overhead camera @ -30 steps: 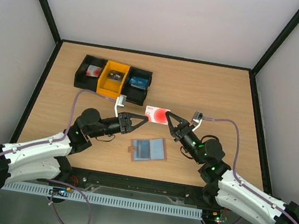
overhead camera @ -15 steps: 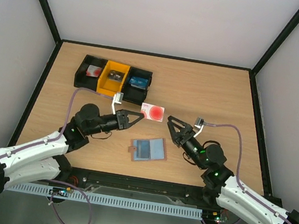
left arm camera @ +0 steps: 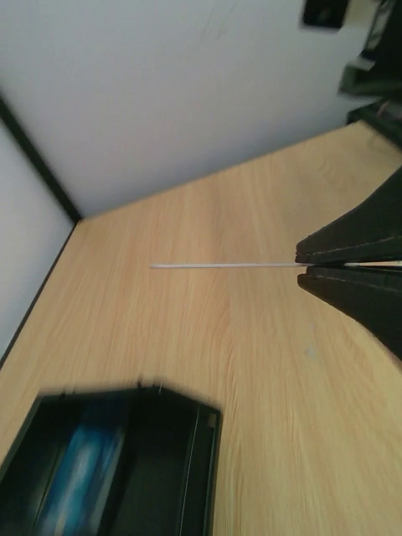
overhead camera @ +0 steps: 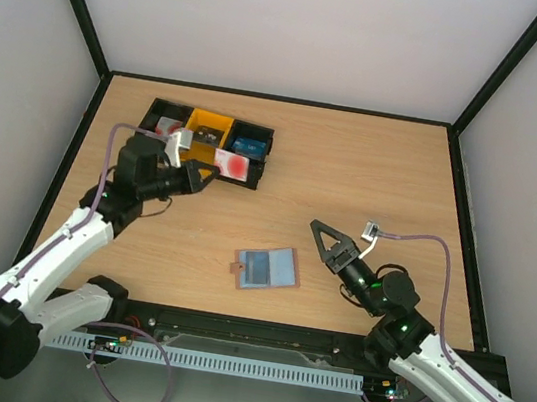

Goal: Take the credit cards out of the card holder

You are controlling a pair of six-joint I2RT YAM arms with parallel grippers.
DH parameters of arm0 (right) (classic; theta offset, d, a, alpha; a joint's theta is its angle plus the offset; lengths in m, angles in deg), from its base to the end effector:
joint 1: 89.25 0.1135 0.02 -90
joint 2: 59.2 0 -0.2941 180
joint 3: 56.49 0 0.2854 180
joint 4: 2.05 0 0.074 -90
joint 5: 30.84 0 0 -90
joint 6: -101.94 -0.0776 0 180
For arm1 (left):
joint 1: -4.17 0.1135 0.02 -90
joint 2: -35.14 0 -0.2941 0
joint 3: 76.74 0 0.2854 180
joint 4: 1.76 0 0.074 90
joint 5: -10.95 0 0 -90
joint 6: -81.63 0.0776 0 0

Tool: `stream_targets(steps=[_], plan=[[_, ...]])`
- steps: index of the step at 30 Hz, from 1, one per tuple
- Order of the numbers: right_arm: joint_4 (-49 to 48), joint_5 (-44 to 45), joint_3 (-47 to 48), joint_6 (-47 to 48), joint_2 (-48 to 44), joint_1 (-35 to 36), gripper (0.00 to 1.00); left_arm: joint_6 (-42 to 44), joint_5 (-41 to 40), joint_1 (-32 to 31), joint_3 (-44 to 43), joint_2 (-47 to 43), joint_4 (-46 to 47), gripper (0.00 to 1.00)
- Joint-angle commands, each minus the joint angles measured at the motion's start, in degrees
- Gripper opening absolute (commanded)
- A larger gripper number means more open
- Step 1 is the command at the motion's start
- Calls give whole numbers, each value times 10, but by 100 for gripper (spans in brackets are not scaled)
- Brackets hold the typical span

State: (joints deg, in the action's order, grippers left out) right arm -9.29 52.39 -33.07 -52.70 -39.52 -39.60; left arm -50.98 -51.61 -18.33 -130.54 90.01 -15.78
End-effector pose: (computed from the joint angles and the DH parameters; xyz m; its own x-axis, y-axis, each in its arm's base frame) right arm 0.1071 0.1402 0.2599 -0.6988 0.5635 -0.4408 -0.4677 0.1064 0.8775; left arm 0.2395 -0.1379 0.3115 -0.6852 -0.3665 -0.6294 0.3897 0.5456 -0.7420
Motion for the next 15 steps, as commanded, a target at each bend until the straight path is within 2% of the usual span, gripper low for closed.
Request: stream_targets(steps=[1,8,12,15], plan=[[22,8,-21,18,-19,3,98,103,29,103,-50,29,-142,3],[39,-25,3,40,-2,2,98,147,15,237,-126,98,-196,3],[76,-38,20,55,-8,3,98,164,86,294,-126,129,-137,3],[89,-40,16,57,-23,3,98,173,96,323,-145,152,-131,3]])
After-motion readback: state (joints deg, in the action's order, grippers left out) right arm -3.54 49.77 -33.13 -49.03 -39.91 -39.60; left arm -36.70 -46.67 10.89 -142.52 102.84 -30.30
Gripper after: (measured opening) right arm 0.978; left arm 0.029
